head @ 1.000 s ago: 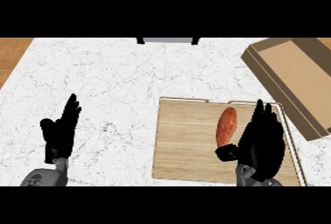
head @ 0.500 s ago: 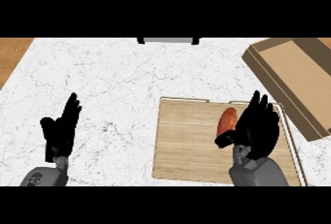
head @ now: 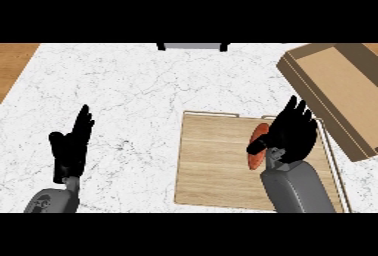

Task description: Pick the sweet potato from the tray and place it in the cardboard box

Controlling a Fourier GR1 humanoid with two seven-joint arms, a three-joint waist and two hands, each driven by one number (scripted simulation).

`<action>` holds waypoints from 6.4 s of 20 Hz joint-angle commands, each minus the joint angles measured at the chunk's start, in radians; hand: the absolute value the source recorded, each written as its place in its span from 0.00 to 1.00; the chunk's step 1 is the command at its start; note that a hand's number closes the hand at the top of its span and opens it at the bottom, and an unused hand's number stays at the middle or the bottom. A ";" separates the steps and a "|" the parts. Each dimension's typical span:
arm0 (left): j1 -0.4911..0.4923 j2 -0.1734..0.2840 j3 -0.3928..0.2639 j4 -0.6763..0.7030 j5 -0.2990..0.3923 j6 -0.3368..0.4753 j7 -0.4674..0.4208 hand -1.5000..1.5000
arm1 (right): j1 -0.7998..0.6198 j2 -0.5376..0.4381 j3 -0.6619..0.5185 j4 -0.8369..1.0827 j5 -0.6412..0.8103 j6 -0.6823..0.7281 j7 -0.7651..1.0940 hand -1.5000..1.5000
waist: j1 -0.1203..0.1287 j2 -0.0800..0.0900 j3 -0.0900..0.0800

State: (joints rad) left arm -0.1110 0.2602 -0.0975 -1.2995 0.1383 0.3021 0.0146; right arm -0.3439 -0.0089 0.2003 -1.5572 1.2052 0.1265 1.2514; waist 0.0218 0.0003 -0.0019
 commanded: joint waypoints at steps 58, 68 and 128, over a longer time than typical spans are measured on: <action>-0.034 -0.058 0.047 0.019 -0.059 -0.023 0.012 0.50 | -0.437 0.009 -0.170 0.763 -0.152 -0.185 -0.267 1.00 | 0.014 0.013 0.003; 0.062 -0.017 0.092 -0.044 -0.030 -0.091 -0.008 0.50 | -0.606 -0.002 -0.125 0.763 -0.040 -0.224 -0.241 1.00 | -0.010 0.000 0.002; 0.002 -0.082 0.105 -0.015 -0.114 -0.077 0.022 0.50 | -0.592 -0.596 -0.999 1.124 -0.665 -0.555 -1.421 0.00 | -0.004 0.008 0.005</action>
State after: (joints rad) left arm -0.1088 0.1710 -0.0013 -1.3265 0.0273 0.2235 0.0374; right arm -0.9261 -0.5972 -0.7063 -0.4047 0.6614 -0.4573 -0.0710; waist 0.0313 0.0145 0.0047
